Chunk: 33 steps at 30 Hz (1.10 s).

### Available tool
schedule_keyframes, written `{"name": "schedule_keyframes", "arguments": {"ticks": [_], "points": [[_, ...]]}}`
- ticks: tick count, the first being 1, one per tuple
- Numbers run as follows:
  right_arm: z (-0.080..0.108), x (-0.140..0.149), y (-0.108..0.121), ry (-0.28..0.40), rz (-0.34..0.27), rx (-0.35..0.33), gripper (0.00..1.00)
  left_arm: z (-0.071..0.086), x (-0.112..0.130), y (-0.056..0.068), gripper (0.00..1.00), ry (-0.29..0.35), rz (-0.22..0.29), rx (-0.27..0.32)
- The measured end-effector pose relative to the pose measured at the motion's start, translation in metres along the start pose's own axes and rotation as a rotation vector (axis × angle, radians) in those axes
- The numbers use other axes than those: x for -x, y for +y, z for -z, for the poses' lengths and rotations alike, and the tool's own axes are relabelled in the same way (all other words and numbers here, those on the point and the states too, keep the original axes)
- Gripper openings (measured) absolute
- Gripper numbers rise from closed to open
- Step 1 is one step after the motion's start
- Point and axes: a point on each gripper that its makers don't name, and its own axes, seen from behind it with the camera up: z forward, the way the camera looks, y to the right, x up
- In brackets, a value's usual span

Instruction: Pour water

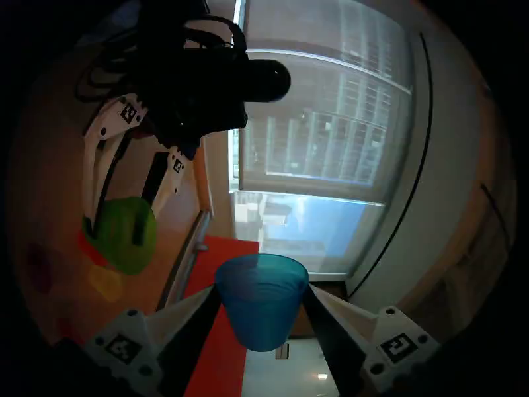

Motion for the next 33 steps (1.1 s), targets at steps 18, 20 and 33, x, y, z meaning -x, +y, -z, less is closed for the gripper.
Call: {"name": "schedule_keyframes", "arguments": {"ticks": [18, 20, 33], "points": [[0.001, 0.007, 0.003, 0.020, -0.254, 0.043, 0.88, 0.003, -0.001, 0.000, 0.82, -0.002, -0.004, -0.004], [0.002, 0.009, 0.001, 0.020, -0.300, 0.043, 0.88, 0.003, -0.002, -0.001, 0.82, -0.001, -0.004, -0.007], [0.007, 0.007, -0.002, 0.053, -0.663, 0.052, 0.89, 0.006, -0.003, -0.005, 0.82, 0.001, -0.004, -0.018]]}}
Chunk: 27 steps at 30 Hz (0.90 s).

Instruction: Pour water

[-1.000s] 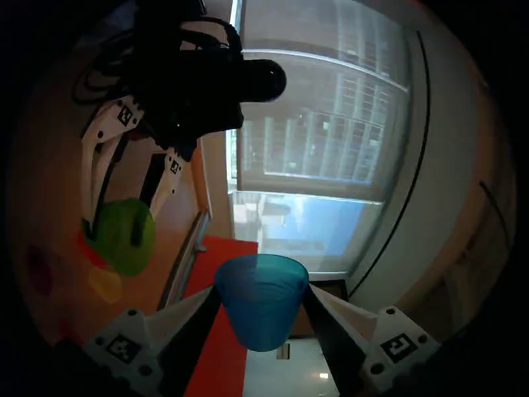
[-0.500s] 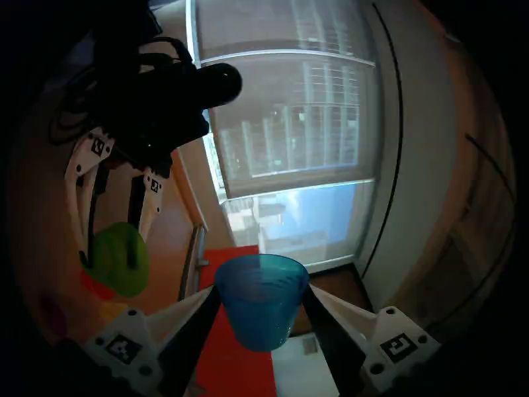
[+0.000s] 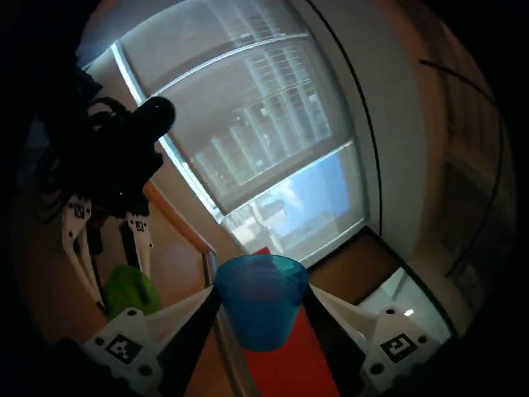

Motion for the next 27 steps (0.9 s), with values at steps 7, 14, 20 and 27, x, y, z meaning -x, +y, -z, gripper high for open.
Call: {"name": "schedule_keyframes", "arguments": {"ticks": [7, 14, 20, 27], "points": [[0.003, 0.001, -0.004, 0.004, -0.207, -0.020, 0.89, 0.001, -0.001, -0.001, 0.82, 0.000, -0.002, -0.002], [0.001, 0.007, -0.003, 0.002, -0.437, -0.028, 0.88, 0.002, -0.004, -0.003, 0.82, 0.003, -0.003, -0.005], [0.000, 0.013, -0.001, 0.001, -0.636, -0.042, 0.89, 0.003, -0.005, -0.003, 0.83, 0.002, -0.006, -0.007], [-0.002, 0.021, -0.005, -0.012, -0.809, -0.067, 0.88, 0.003, -0.006, -0.005, 0.82, 0.003, -0.006, -0.010]]}}
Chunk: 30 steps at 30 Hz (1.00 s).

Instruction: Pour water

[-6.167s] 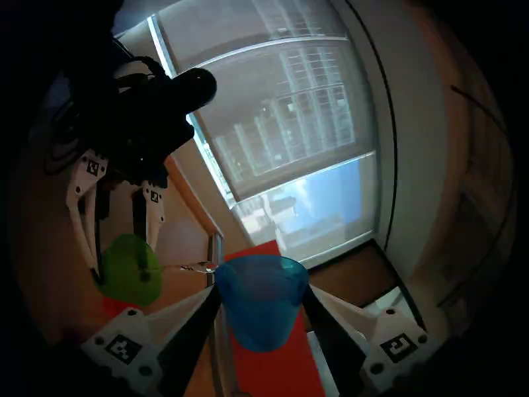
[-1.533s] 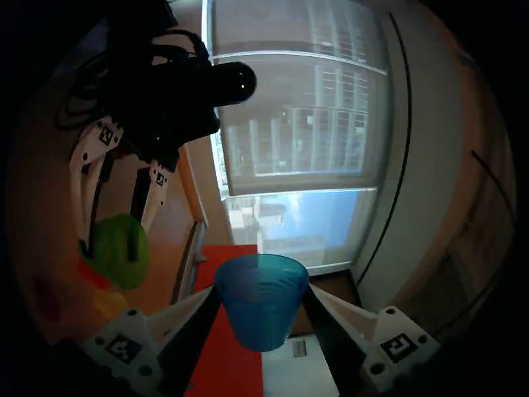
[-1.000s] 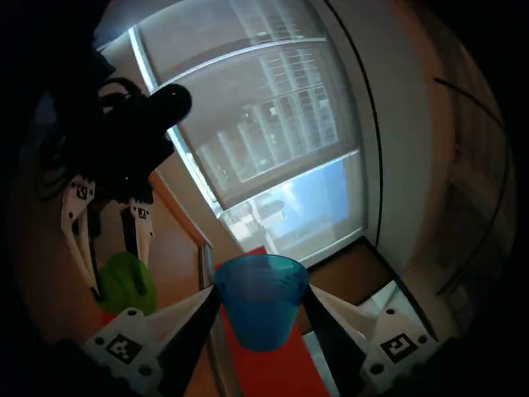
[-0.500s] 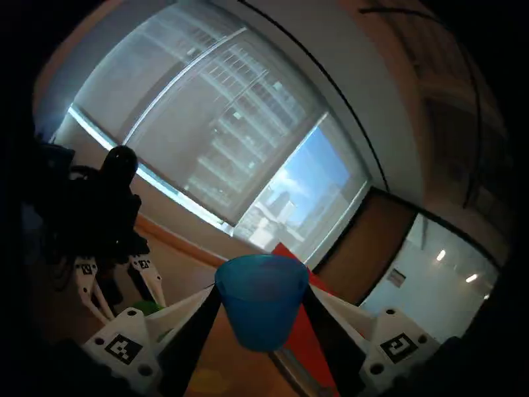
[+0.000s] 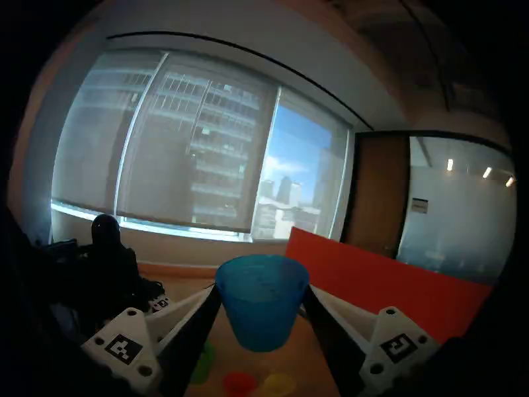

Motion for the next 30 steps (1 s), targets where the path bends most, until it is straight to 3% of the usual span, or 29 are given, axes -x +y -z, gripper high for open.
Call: {"name": "schedule_keyframes", "arguments": {"ticks": [6, 17, 30], "points": [[0.000, 0.000, 0.001, 0.006, -0.066, -0.012, 0.88, 0.000, 0.001, -0.001, 0.82, -0.002, -0.001, -0.002], [0.010, 0.012, 0.010, -0.016, -0.085, 0.017, 0.89, 0.002, 0.005, 0.000, 0.82, -0.014, -0.001, 0.001], [0.049, 0.027, 0.039, -0.037, -0.078, 0.111, 0.89, 0.005, 0.010, -0.002, 0.82, -0.036, -0.001, -0.004]]}}
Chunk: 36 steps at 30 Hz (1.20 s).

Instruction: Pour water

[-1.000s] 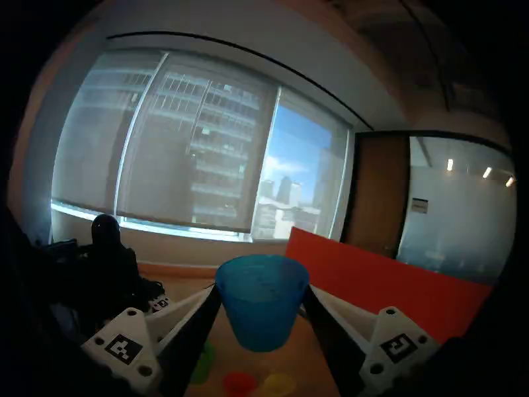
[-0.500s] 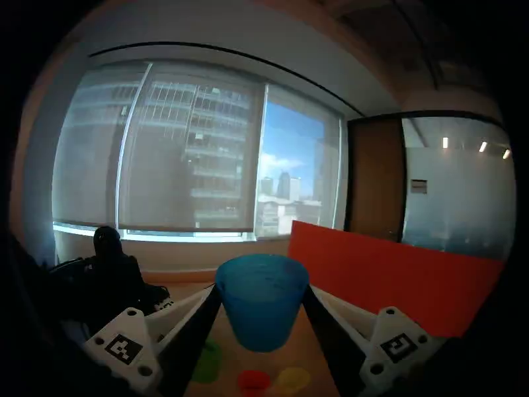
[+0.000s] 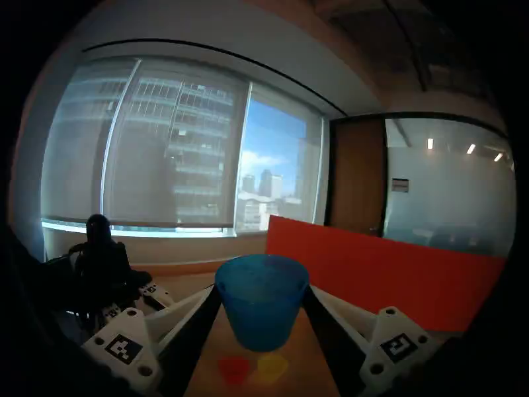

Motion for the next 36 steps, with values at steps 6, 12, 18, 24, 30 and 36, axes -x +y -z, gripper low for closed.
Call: {"name": "schedule_keyframes", "arguments": {"ticks": [6, 12, 18, 24, 30, 36], "points": [[0.017, 0.016, 0.016, -0.026, 0.007, 0.040, 0.89, 0.001, 0.005, 0.000, 0.82, -0.017, -0.006, -0.002], [0.030, 0.033, 0.027, -0.054, 0.022, 0.071, 0.89, 0.002, 0.012, 0.001, 0.82, -0.043, -0.005, -0.002], [0.043, 0.047, 0.036, -0.073, 0.023, 0.093, 0.89, 0.003, 0.022, 0.002, 0.82, -0.074, -0.013, -0.001], [0.055, 0.066, 0.043, -0.098, 0.028, 0.114, 0.89, 0.004, 0.033, 0.003, 0.82, -0.103, -0.015, 0.002], [0.063, 0.087, 0.046, -0.131, 0.035, 0.123, 0.89, 0.002, 0.047, 0.002, 0.82, -0.141, -0.018, 0.001], [0.070, 0.109, 0.050, -0.167, 0.033, 0.136, 0.89, 0.000, 0.063, 0.003, 0.82, -0.191, -0.016, 0.012]]}}
